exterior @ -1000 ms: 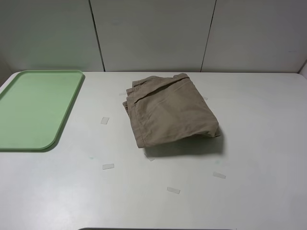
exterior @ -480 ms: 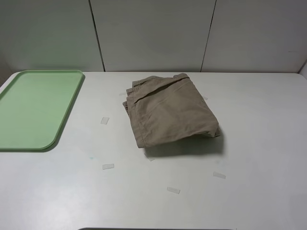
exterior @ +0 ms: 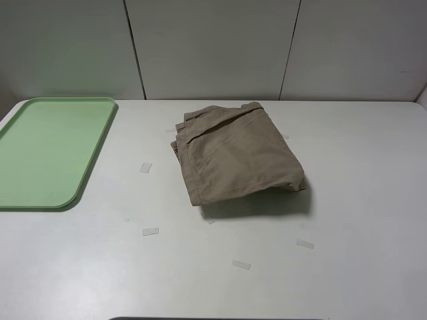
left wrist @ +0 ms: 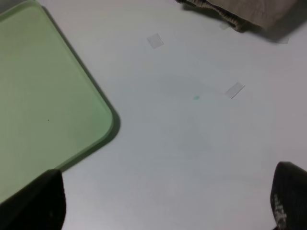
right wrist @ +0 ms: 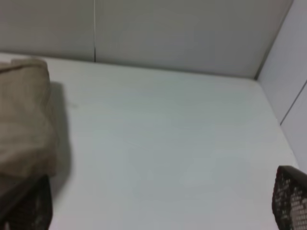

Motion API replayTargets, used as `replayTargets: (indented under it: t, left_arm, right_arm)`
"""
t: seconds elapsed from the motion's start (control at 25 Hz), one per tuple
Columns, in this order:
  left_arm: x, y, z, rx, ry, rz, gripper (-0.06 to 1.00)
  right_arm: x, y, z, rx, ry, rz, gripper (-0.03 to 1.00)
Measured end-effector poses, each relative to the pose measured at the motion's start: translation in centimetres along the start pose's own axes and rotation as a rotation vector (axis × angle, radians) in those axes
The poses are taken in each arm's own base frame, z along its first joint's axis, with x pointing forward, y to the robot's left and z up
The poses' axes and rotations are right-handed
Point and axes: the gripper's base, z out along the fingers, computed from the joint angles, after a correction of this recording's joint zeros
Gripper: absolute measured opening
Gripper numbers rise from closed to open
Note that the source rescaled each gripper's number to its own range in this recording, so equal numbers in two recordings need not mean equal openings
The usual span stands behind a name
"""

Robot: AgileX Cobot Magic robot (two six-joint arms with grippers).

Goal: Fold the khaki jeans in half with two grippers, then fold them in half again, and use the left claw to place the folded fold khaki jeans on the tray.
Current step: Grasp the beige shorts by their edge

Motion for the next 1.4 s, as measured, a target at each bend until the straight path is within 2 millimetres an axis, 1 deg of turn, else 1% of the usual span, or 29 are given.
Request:
replayTargets:
  t: [0.08,0.2,0.36,0.68,1.4]
  left_arm:
    - [0.00,0.00,0.00,0.000,0.000,0.000,0.85]
    - [0.00,0.00,0.00,0.000,0.000,0.000,0.85]
    - [0.00,0.00,0.00,0.000,0.000,0.000,0.85]
    - [0.00,0.00,0.00,0.000,0.000,0.000,0.85]
    - [0.00,0.00,0.00,0.000,0.000,0.000,0.85]
  right_arm:
    - [0.52,0.05,-0.02,-0.008,0.057,-0.001,1.00]
    - [0.92,0.01,-0.04,-0.041,0.097,-0.017,1.00]
    - [0.95,-0.43,0.04,-0.049,0.090,-0.054,1.00]
    - [1.09,-0.48,0.46,-0.095,0.075,-0.028,1.00]
    - [1.09,-0.48,0.46,-0.095,0.075,-0.024,1.00]
